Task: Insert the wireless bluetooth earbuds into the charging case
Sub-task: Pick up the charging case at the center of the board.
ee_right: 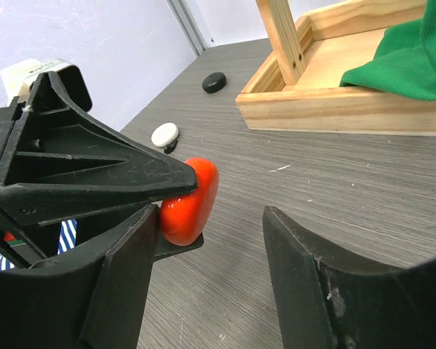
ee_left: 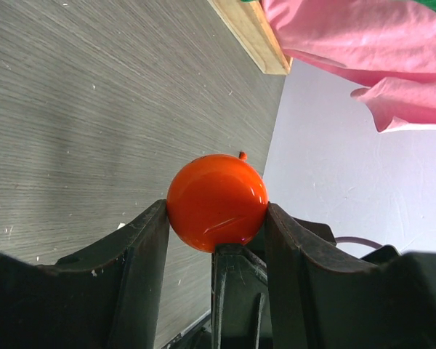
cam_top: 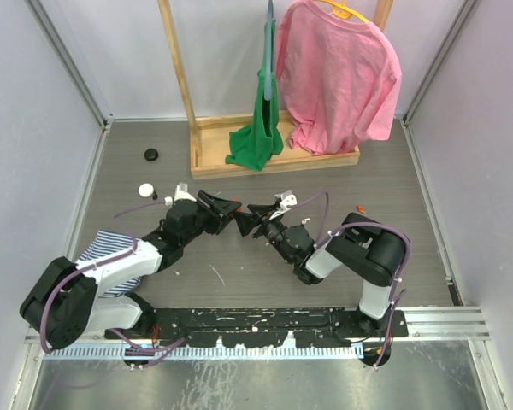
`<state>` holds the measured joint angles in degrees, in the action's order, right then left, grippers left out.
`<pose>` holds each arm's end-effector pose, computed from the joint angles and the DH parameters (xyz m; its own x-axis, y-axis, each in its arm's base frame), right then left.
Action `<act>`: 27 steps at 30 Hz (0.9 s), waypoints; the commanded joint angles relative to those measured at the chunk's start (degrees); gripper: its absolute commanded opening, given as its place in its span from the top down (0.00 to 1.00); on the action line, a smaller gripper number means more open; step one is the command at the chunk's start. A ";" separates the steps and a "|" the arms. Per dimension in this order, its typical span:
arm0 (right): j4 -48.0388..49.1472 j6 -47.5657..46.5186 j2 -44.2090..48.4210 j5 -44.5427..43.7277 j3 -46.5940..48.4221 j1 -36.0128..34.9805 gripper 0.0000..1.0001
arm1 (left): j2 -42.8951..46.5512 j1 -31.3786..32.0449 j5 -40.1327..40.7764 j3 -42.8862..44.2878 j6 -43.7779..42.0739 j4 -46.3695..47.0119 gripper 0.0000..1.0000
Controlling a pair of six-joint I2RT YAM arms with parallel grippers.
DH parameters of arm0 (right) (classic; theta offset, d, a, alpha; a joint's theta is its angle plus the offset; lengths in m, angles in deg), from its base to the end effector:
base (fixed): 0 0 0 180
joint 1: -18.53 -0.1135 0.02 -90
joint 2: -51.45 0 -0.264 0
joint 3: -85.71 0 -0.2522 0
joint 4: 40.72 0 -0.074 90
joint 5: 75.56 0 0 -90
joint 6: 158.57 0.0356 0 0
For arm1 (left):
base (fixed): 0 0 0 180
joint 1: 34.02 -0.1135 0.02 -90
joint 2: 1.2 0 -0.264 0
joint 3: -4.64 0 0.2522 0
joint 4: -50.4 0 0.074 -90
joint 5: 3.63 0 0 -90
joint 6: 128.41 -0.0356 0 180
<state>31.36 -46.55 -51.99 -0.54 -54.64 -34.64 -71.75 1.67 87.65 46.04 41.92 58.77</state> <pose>0.1872 0.2346 0.1596 -0.1523 0.4009 -0.9034 -0.6071 0.6834 0.4056 0.2074 -0.1480 0.2007 -0.6066 -0.7777 -0.1649 -0.1889 0.3425 -0.9203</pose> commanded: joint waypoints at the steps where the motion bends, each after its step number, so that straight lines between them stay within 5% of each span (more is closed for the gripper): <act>1: 6.26 -2.10 -1.06 -2.87 2.24 -0.61 0.37 | 2.54 0.61 1.35 -0.43 0.70 4.32 0.50; 9: 7.12 -2.11 -1.76 -3.65 2.96 -1.01 0.41 | 2.78 1.05 1.82 -0.74 0.85 4.40 0.50; 15: 7.07 -1.90 -1.82 -3.10 3.19 -1.13 0.54 | 2.85 1.24 2.05 -0.98 0.96 4.68 0.50; 21: 7.09 -2.13 -0.48 -2.89 1.89 -1.15 0.69 | 3.29 1.23 2.04 -1.30 0.73 4.72 0.42; 27: 4.92 -3.66 2.89 0.38 -0.09 -1.07 0.74 | 5.05 1.24 1.84 -1.33 -2.79 2.20 0.27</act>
<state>32.02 -47.86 -53.12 -1.78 -53.83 -35.88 -69.41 2.69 89.66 44.70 41.75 59.36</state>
